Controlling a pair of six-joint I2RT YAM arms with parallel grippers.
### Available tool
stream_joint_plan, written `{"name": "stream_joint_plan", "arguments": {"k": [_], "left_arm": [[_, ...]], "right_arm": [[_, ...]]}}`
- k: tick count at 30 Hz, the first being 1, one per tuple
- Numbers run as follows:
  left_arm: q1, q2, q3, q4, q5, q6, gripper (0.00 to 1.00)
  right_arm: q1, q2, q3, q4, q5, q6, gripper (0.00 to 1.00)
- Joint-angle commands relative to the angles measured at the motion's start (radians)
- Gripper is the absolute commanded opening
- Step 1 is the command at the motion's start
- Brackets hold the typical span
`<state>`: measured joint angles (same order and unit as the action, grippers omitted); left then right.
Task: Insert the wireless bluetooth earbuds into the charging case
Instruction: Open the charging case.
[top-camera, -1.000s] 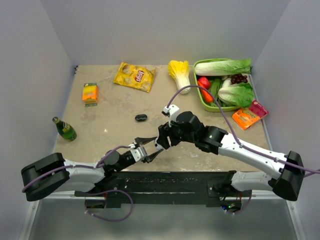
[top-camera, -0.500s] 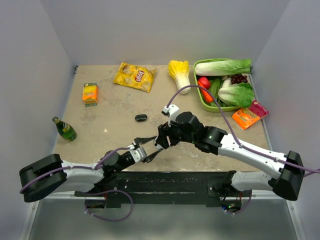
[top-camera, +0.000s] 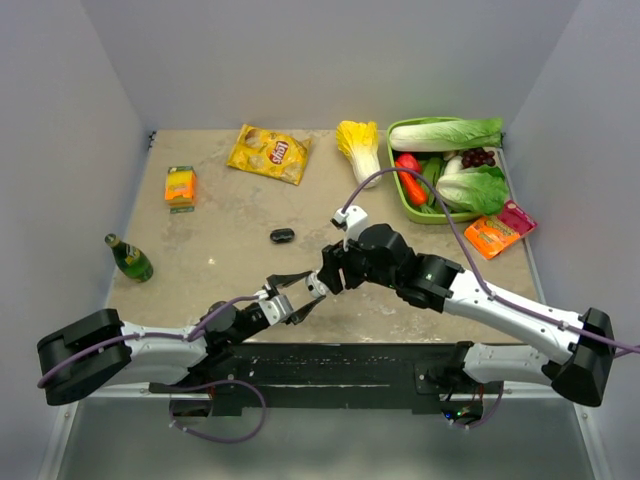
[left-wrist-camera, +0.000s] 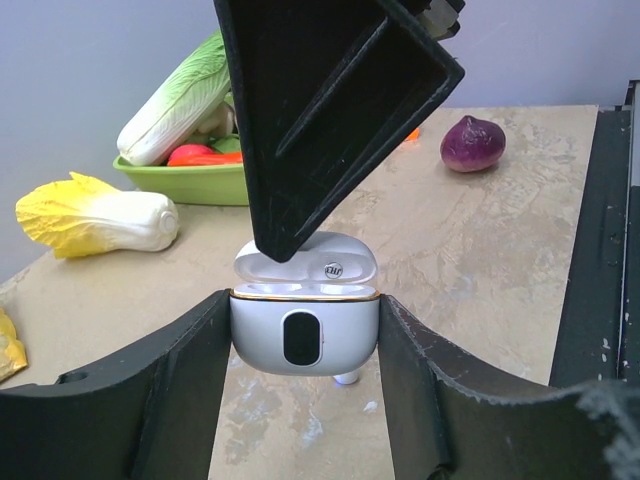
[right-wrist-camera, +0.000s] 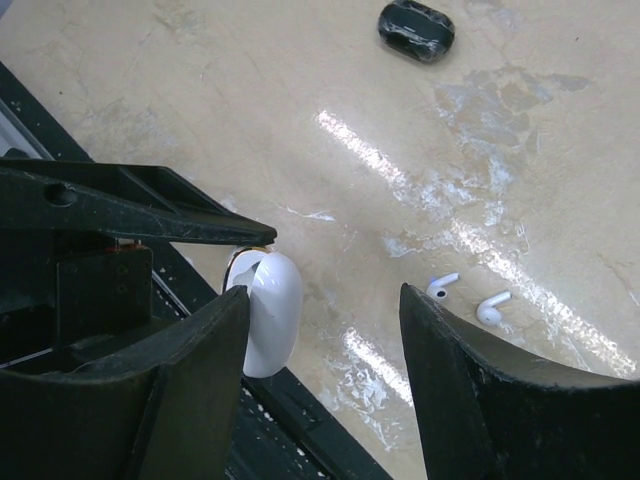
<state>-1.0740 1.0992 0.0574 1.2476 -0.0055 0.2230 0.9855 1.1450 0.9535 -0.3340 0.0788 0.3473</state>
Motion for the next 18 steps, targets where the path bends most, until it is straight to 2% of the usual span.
{"name": "stream_joint_plan", "arguments": {"k": [1,7,12,18], "left_arm": [[-0.009,-0.022,0.028,0.351,0.009,0.022,0.00],[-0.009,-0.022,0.025,0.349,0.009,0.024,0.00],[-0.009,-0.024,0.022,0.355,-0.025,0.027,0.00],[-0.010,-0.028,0.024,0.372,-0.036,0.033,0.00]], "right_arm": [[-0.007,-0.031,-0.004,-0.013,0.071,0.007,0.63],[-0.008,-0.085,-0.012,0.027,0.065,0.028,0.63],[-0.007,-0.107,-0.035,0.101,-0.049,0.064,0.63],[-0.034,-0.091,-0.079,0.165,-0.092,0.136,0.51]]}}
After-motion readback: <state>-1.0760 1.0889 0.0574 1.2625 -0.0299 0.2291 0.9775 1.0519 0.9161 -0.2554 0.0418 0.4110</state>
